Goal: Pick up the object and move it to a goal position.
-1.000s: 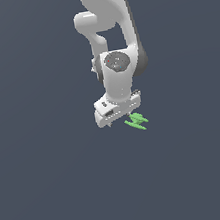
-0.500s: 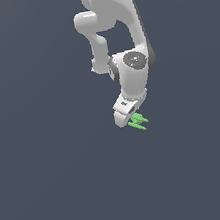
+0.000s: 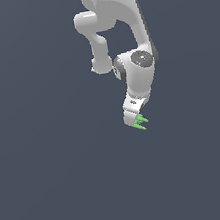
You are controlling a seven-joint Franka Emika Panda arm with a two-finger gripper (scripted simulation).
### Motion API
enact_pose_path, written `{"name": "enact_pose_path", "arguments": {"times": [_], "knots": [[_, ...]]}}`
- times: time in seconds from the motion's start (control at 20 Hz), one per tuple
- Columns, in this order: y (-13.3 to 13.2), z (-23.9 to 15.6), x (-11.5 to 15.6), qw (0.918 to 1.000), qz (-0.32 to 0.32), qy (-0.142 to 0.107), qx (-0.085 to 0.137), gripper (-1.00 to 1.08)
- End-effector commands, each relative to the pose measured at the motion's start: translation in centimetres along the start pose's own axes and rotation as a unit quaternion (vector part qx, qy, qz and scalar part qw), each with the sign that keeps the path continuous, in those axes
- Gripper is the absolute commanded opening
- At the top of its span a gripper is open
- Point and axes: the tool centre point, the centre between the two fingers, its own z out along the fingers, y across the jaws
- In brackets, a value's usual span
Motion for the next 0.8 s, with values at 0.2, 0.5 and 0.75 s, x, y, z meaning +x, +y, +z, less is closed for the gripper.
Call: {"name": "enact_pose_path", "arguments": {"times": [0.2,0.5,0.75], "knots": [[-0.2,0.2,0.1,1.0000,-0.005,0.000,0.000,1.00],[-0.3,2.2,0.1,1.0000,-0.007,0.001,0.000,1.00],[-0.3,4.4,0.1,1.0000,-0.008,0.001,0.000,1.00]]}}
